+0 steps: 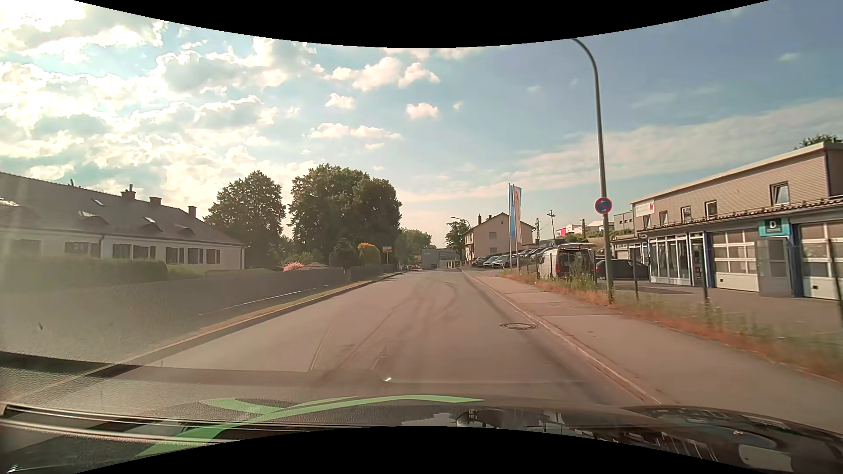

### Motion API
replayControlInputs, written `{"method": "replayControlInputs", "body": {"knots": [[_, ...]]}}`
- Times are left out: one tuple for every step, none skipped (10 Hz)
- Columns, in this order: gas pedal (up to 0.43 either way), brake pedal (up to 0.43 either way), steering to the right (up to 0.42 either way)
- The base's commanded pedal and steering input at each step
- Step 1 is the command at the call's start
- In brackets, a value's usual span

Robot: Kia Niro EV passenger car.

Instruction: Follow the waypoints while adhering to traffic rules and regulations

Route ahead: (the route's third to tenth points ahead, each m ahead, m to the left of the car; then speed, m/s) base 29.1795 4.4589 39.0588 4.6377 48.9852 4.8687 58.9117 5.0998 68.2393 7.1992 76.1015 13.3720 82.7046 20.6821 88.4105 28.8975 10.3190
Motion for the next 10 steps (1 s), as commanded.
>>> {"method": "replayControlInputs", "body": {"knots": [[0.087,0.0,-0.004],[0.067,0.0,-0.004],[0.059,0.0,-0.004],[0.067,0.0,-0.004],[0.087,0.0,-0.004],[0.087,0.0,-0.004],[0.098,0.0,-0.004],[0.098,0.0,-0.004],[0.11,0.0,-0.003],[0.13,0.0,-0.003]]}}
